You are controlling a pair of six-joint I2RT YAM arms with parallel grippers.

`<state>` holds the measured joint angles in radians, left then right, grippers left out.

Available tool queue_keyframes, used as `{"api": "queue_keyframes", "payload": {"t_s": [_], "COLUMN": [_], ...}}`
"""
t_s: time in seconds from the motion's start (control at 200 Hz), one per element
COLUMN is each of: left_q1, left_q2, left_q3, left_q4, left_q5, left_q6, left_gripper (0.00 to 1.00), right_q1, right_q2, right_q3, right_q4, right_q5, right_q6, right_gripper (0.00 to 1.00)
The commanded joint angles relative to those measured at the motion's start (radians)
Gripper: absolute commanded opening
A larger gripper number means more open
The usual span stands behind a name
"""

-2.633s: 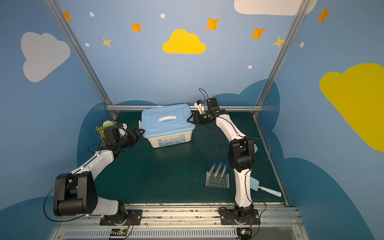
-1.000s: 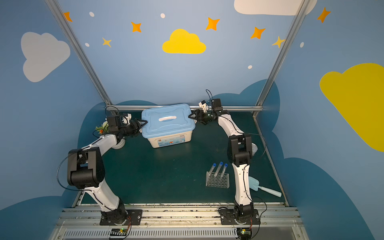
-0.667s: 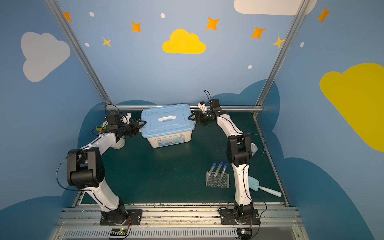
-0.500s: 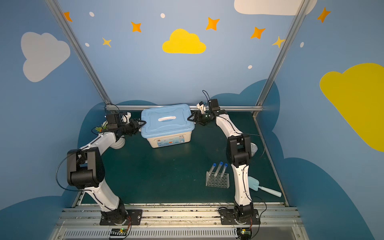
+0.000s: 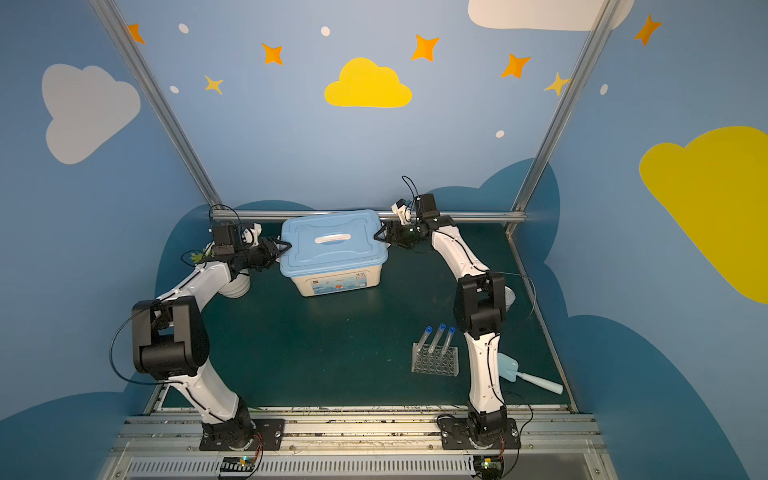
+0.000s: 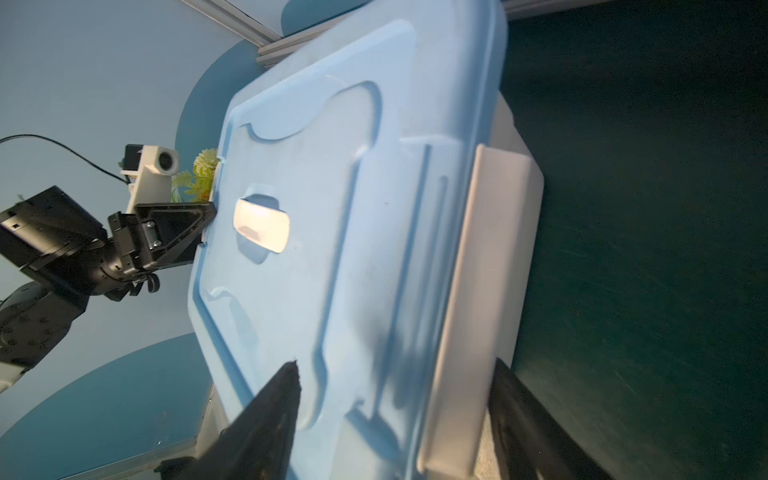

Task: Organize the chemistry lab equipment
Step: 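Press the lid edges down onto the box rim with both grippers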

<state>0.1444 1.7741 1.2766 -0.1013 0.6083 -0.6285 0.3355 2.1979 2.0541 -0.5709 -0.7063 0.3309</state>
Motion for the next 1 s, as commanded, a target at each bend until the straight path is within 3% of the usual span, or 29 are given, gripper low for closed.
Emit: {"api": "queue_keyframes", "payload": {"t_s": [0.0,0.621,0.996], "left_q1": [-0.015,-0.056,-0.057], "left_q2": [-0.038,-0.046,-0.057], "left_q3": [0.034,0.117,0.164], "left_q4": [-0.039,-0.186,-0.239], "left_q5": [0.011,-0.110,-0.134], "left_q6": [0.036,0.134,0.161], "left_gripper": [0.49,0.38,0.55], "right_q1": [0.029,0.053,-0.013], "right_q2": [-0.068,-0.058,-0.106], "right_q3": [0.032,0.080,0.016], "right_q4": [-0.015,-0.065,-0.023], "right_q5": [-0.017,-0.007,0.105], "right_q6": [-0.033,-0.062,-0.074], "right_gripper": [0.70,0.70,0.77]}}
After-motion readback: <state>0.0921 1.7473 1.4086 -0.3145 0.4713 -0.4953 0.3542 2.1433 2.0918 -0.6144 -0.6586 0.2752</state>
